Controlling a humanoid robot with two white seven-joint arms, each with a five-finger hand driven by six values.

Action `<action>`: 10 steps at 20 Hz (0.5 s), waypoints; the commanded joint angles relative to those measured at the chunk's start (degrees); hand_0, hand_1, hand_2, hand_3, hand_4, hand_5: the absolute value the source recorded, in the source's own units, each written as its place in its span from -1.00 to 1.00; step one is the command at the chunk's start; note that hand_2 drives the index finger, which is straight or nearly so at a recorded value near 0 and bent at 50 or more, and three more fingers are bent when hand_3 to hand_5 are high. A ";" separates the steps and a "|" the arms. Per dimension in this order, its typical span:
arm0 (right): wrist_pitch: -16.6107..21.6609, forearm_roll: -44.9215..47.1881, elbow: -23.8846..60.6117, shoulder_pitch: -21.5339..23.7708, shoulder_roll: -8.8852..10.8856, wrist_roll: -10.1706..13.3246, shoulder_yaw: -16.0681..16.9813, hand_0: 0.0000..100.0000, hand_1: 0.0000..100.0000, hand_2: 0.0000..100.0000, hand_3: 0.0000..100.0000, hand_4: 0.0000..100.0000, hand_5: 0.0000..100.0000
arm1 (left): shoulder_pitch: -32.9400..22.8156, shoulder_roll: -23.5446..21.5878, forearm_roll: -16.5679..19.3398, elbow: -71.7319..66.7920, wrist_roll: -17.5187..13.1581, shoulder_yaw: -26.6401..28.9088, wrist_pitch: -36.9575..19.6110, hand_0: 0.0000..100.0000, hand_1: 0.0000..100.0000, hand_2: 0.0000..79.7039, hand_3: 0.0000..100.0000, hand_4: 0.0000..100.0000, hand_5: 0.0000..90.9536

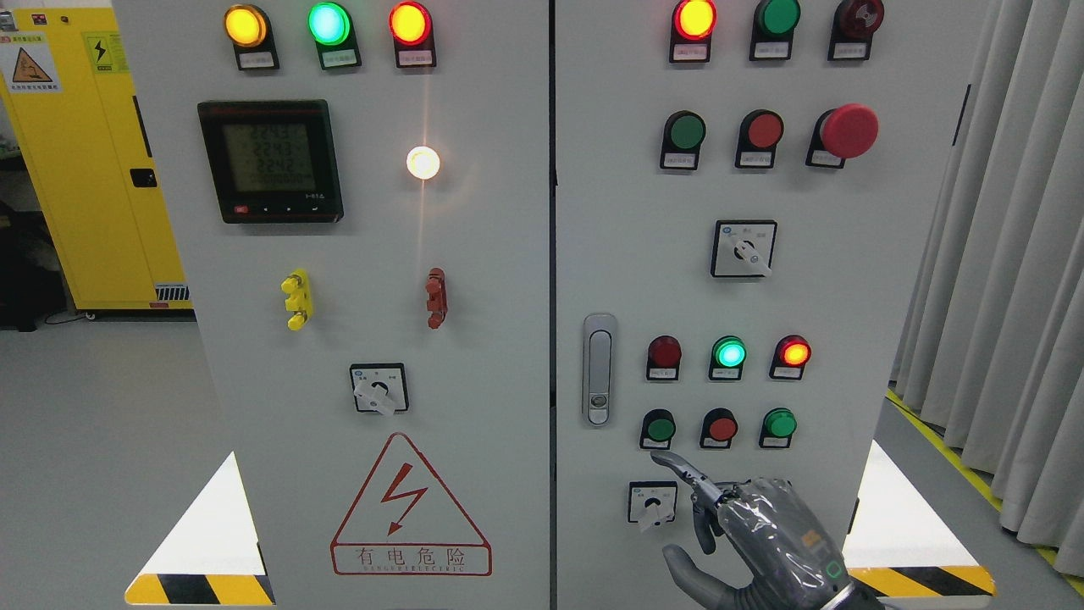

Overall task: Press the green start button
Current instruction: 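Raise the right hand toward the lower green push button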

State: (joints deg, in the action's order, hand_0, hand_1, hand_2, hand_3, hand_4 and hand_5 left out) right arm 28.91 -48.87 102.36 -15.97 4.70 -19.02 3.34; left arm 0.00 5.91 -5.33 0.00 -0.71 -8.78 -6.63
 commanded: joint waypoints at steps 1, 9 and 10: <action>-0.69 -1.05 -3.83 -2.49 -0.92 -0.05 0.27 0.32 0.37 -1.00 0.72 0.71 0.98 | 1.76 0.07 0.05 1.58 0.00 -0.01 0.04 -0.76 0.11 -1.00 -1.00 -1.00 -1.00; -0.87 -1.40 -6.03 -2.57 -0.92 0.04 0.44 0.39 0.36 -1.00 0.71 0.71 0.98 | 1.76 0.16 0.05 1.58 0.00 -0.10 0.04 -0.76 0.11 -1.00 -1.00 -1.00 -1.00; -1.14 -1.40 -6.20 -2.66 -0.92 0.12 0.36 0.40 0.36 -1.00 0.71 0.71 0.98 | 1.76 0.16 0.05 1.58 0.00 -0.01 0.04 -0.76 0.11 -1.00 -1.00 -1.00 -1.00</action>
State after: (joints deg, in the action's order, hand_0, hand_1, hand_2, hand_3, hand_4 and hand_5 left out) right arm 28.02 -49.96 99.24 -18.08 4.15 -19.00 3.56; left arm 0.00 5.99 -5.29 0.00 -0.71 -8.79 -6.63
